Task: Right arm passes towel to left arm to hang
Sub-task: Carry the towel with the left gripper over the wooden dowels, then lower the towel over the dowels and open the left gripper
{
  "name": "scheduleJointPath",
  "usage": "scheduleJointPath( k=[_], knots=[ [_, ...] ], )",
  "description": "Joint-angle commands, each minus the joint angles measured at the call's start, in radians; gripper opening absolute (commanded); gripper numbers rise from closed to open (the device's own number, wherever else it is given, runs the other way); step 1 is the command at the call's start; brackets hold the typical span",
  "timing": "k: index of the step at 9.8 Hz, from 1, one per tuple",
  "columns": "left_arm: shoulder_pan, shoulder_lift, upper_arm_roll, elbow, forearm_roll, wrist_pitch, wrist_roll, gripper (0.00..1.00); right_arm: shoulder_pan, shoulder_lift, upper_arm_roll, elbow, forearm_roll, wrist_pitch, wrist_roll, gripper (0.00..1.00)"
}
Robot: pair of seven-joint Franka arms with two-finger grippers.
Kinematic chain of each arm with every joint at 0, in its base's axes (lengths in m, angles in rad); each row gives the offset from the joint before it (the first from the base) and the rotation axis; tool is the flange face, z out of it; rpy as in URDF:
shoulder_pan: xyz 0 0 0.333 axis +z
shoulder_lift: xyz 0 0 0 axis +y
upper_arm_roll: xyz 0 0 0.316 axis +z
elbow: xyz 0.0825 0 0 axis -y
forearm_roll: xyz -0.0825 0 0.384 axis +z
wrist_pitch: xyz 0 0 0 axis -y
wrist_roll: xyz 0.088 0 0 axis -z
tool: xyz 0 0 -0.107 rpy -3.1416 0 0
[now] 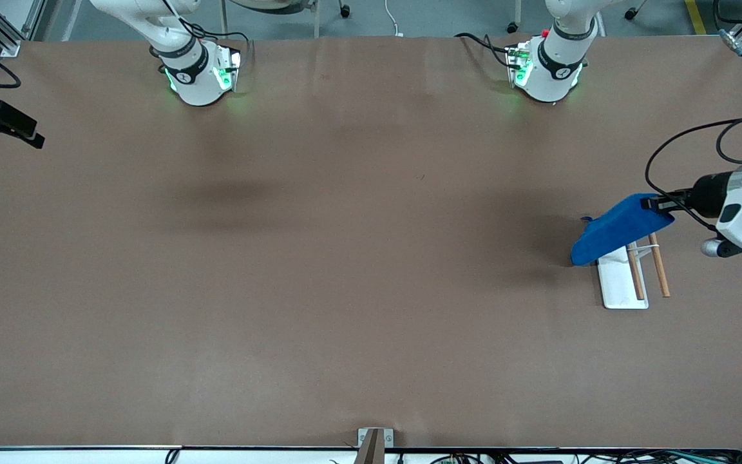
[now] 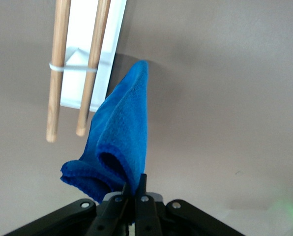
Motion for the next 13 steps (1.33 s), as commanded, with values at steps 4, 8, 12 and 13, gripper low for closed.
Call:
scheduleJointPath(
  k=[4, 8, 12, 13],
  knots=[
    [0.006, 0.141, -0.009, 0.107, 0.159, -0.002, 0.072, 0.00, -0.003, 0.004, 0.009, 0.034, -0.020, 0.008, -0.052, 1.00],
    [0.040, 0.184, -0.004, 0.190, 0.211, -0.005, 0.149, 0.00, -0.002, 0.028, 0.009, 0.037, -0.014, 0.055, -0.050, 1.00],
    [0.103, 0.213, -0.004, 0.189, 0.237, 0.002, 0.227, 0.00, -0.002, 0.035, 0.009, 0.036, -0.006, 0.061, -0.050, 1.00],
    [0.109, 0.226, -0.006, 0.189, 0.284, 0.002, 0.243, 0.00, -0.002, 0.038, 0.009, 0.036, -0.006, 0.063, -0.049, 1.00]
  ],
)
